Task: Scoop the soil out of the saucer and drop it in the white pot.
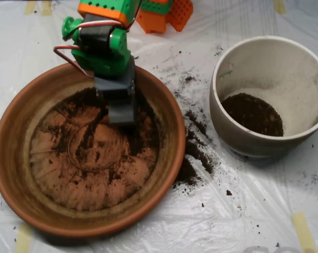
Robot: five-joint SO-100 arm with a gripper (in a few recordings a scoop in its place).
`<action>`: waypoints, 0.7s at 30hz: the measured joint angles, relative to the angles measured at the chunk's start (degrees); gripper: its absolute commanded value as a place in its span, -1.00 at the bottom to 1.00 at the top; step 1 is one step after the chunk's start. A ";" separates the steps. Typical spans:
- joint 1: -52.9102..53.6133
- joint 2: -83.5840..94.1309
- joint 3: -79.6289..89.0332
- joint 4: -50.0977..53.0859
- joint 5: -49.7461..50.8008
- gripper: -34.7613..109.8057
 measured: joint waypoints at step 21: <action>4.04 -2.72 -2.64 -5.45 -3.60 0.06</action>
